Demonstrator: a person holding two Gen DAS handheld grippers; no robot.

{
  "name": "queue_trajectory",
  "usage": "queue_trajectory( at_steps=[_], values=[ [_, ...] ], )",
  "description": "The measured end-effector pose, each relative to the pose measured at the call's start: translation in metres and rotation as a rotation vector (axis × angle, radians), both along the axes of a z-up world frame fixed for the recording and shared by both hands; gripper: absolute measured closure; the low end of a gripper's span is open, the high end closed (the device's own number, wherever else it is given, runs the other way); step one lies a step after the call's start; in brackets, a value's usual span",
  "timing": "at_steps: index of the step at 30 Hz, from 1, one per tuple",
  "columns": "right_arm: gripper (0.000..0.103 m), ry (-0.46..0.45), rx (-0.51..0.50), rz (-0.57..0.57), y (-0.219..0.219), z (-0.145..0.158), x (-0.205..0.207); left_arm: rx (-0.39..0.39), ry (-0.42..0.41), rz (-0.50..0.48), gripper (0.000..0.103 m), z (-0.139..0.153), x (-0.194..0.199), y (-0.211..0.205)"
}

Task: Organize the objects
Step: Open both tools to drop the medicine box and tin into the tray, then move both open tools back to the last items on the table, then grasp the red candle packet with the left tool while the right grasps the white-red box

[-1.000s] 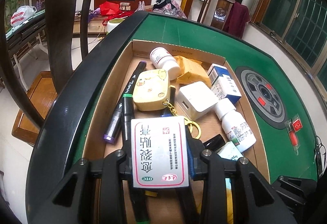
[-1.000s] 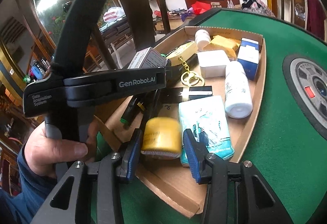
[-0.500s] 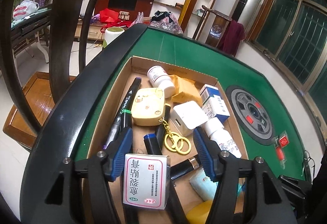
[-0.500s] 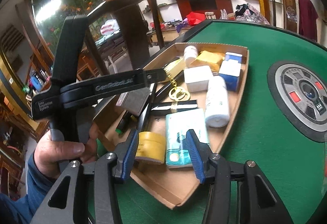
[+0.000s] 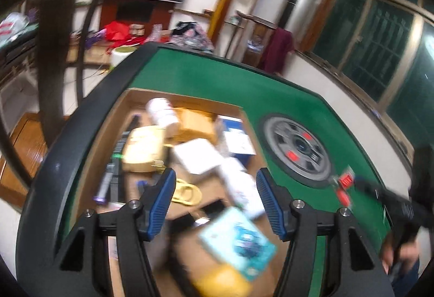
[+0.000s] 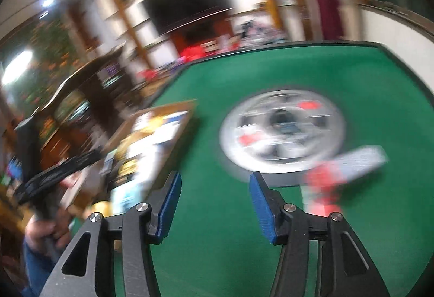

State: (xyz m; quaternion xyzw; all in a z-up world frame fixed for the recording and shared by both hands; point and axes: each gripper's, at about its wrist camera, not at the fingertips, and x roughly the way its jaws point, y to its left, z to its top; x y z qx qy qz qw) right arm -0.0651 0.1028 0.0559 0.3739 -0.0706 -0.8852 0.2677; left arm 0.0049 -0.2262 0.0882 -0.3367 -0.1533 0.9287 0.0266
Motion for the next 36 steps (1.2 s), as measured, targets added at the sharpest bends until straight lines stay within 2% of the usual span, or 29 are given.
queue_trajectory(
  at_steps=[2,5,8,14,17,20,23,26,32,33,36],
  values=[
    [0.043,-0.011,-0.021,-0.107,0.041,0.001,-0.016,0.005,0.002,-0.05,0.039,0.004,-0.001,0.019],
    [0.041,-0.032,0.013,-0.167,0.068,0.002,-0.042,0.014,-0.001,-0.126,0.036,0.006,-0.006,0.056],
    [0.041,-0.06,0.015,-0.113,0.067,0.001,-0.067,-0.009,-0.02,-0.179,0.036,0.0,-0.011,0.09],
    [0.042,-0.127,0.085,0.099,0.011,-0.018,-0.086,-0.055,-0.083,-0.258,0.036,-0.013,-0.019,0.139],
    [0.042,-0.168,0.178,0.101,0.015,-0.028,-0.077,-0.073,-0.106,-0.285,0.036,-0.018,-0.018,0.154],
    [0.04,-0.169,0.232,0.012,0.046,-0.026,-0.059,-0.077,-0.128,-0.314,0.036,-0.021,-0.021,0.168],
    [0.037,-0.12,0.146,-0.059,0.085,-0.016,-0.046,-0.061,-0.166,-0.351,0.036,-0.026,-0.031,0.186],
    [0.034,-0.053,0.08,-0.177,0.116,-0.009,-0.041,0.018,-0.238,-0.382,0.036,-0.035,-0.048,0.209],
    [0.034,-0.043,-0.028,-0.332,0.149,-0.003,-0.043,0.134,-0.384,-0.296,0.036,-0.051,-0.089,0.24],
    [0.034,-0.041,-0.037,-0.346,0.153,-0.002,-0.043,0.142,-0.392,-0.291,0.036,-0.053,-0.095,0.246],
    [0.033,-0.038,-0.042,-0.381,0.16,-0.001,-0.041,0.058,-0.409,-0.235,0.036,-0.057,-0.106,0.266]
  ],
)
